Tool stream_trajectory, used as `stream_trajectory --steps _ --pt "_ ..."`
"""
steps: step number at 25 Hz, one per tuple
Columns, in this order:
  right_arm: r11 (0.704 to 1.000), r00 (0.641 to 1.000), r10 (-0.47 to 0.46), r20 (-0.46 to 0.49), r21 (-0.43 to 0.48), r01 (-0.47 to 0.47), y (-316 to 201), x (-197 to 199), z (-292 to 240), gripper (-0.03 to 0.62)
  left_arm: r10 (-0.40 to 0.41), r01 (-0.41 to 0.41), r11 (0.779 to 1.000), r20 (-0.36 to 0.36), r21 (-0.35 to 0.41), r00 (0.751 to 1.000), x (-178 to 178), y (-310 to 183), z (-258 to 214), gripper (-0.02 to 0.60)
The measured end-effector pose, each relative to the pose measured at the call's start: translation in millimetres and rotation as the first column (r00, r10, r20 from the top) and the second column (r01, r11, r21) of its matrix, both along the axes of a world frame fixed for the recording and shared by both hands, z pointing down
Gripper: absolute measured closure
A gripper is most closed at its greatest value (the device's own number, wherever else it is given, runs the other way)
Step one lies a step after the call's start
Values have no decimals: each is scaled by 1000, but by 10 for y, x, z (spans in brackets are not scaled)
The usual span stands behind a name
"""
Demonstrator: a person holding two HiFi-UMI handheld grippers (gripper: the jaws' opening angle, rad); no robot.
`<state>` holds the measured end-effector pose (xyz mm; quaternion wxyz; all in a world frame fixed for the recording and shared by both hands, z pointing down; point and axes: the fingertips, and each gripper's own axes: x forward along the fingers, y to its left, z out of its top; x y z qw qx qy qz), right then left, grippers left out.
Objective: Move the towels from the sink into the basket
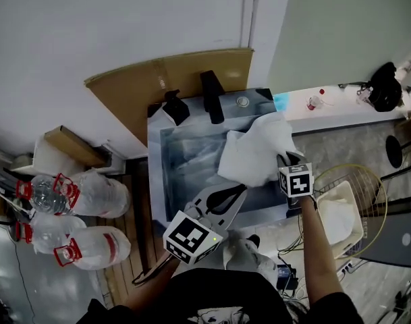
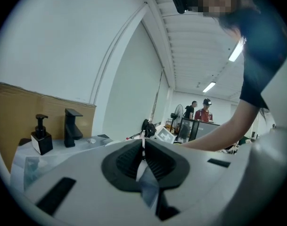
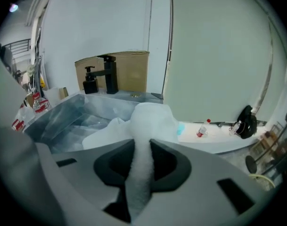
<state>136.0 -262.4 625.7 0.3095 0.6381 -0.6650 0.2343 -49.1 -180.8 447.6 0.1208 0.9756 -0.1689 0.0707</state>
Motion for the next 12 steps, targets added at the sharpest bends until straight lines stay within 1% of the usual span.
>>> stream_trajectory --steps 4,6,8,12 --pt "997 993 72 98 26 -75 110 102 -163 520 32 -32 999 1 11 999 69 58 -13 574" --pt "994 985 94 145 42 -101 163 139 -273 520 42 -42 999 1 10 999 108 70 -38 574" --pt "992 979 103 175 55 -114 240 177 -374 520 55 -55 998 4 12 998 172 103 -40 574" --pt "989 975 95 201 92 -115 376 230 -605 522 98 -98 995 -8 13 995 357 175 -77 574"
